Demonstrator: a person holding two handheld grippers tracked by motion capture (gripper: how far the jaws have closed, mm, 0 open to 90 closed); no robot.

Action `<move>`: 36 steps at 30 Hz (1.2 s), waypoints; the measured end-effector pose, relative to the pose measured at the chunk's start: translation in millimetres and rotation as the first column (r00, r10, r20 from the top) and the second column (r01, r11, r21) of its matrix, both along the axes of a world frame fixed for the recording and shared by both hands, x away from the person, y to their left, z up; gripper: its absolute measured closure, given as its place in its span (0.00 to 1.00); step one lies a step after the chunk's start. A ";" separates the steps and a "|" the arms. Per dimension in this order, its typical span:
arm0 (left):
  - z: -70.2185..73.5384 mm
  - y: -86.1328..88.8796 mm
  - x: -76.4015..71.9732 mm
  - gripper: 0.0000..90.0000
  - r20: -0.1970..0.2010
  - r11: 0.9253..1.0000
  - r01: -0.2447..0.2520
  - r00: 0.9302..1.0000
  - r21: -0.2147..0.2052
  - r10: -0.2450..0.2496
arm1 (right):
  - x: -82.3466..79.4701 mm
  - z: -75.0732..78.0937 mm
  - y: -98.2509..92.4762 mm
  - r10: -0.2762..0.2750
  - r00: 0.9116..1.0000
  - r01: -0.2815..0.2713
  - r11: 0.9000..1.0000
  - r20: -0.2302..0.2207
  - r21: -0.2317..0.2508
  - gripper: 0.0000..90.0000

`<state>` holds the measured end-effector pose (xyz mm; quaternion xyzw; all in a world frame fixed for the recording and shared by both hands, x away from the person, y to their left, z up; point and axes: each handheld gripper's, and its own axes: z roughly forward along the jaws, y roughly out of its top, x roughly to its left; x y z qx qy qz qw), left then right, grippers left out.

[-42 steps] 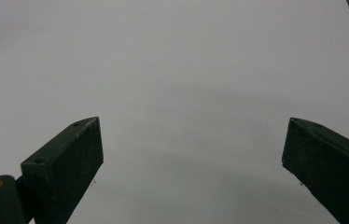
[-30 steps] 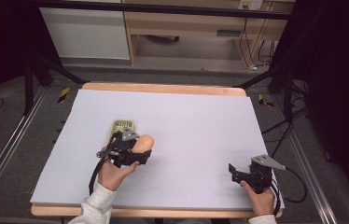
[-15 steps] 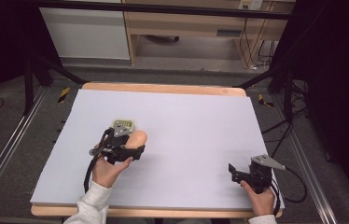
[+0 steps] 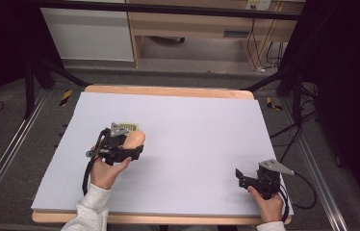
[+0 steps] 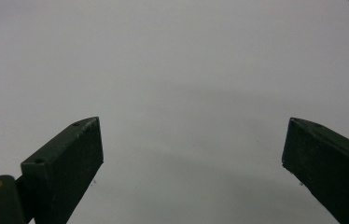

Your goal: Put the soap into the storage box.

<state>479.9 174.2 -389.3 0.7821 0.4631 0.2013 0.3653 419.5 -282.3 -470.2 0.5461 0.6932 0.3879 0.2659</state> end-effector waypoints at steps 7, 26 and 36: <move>-1.7 5.0 5.5 0.35 -0.004 1.000 -0.020 1.000 0.002 0.020 | 0.2 0.0 0.6 0.000 1.000 0.000 1.000 0.000 0.002 0.06; -6.4 14.0 24.1 0.35 -0.015 0.998 -0.059 0.998 0.004 0.059 | 1.1 0.0 1.3 0.002 1.000 -0.002 1.000 -0.001 0.003 0.06; -8.3 20.6 32.7 0.35 -0.016 0.996 -0.087 0.996 0.009 0.087 | 1.8 -0.3 1.7 0.003 1.000 -0.003 1.000 0.001 -0.002 0.06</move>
